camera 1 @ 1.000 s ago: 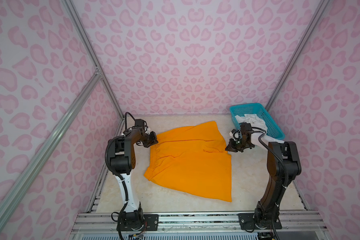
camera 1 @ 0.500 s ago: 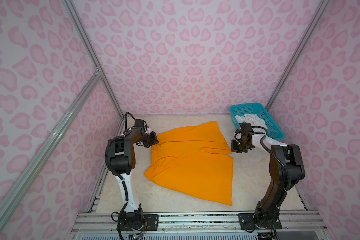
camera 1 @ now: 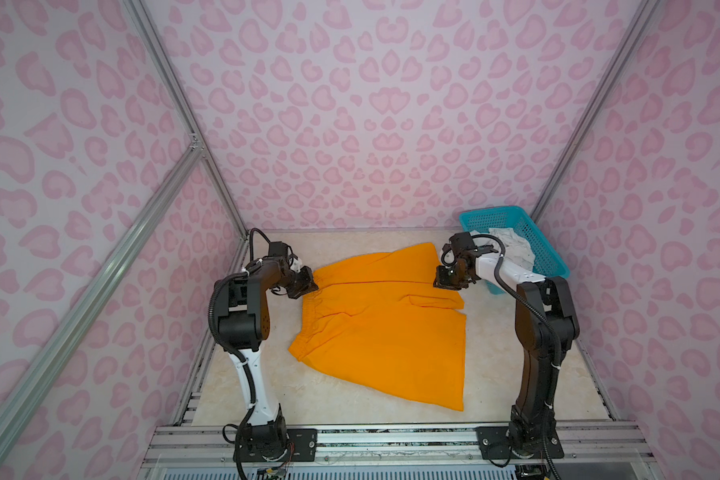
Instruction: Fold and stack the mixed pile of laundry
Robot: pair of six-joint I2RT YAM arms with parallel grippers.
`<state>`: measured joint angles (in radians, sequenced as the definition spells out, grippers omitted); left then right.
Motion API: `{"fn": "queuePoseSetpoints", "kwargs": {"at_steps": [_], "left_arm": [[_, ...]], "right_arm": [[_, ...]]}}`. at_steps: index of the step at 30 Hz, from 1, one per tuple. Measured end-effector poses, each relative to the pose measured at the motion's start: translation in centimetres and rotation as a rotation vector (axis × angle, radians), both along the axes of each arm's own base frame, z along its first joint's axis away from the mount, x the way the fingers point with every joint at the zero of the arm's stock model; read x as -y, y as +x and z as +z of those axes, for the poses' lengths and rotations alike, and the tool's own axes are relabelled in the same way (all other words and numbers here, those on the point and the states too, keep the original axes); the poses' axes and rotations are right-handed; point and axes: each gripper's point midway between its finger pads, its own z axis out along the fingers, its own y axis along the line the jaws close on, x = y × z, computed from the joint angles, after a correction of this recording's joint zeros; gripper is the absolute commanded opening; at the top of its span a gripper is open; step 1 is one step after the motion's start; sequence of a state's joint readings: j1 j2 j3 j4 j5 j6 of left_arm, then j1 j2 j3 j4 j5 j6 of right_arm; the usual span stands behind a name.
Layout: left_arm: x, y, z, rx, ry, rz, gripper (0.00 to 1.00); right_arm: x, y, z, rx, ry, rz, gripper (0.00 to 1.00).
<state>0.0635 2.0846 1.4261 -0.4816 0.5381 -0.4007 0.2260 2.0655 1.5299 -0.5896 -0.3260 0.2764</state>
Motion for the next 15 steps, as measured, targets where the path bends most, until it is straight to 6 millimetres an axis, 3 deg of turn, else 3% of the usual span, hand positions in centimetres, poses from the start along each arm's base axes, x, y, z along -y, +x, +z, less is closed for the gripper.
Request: {"fn": "queuePoseSetpoints", "kwargs": {"at_steps": [6, 10, 15], "left_arm": [[-0.1, -1.5, -0.1, -0.006, -0.005, 0.052, 0.03], [-0.2, -0.9, -0.1, 0.000, -0.010, 0.068, 0.03], [-0.2, 0.9, -0.7, 0.006, -0.026, 0.103, 0.03]], "right_arm": [[-0.7, 1.3, -2.1, -0.044, 0.019, -0.010, 0.32], [-1.5, 3.7, -2.5, -0.028, 0.059, -0.020, 0.32], [-3.2, 8.3, -2.5, 0.029, 0.130, -0.037, 0.33]]}}
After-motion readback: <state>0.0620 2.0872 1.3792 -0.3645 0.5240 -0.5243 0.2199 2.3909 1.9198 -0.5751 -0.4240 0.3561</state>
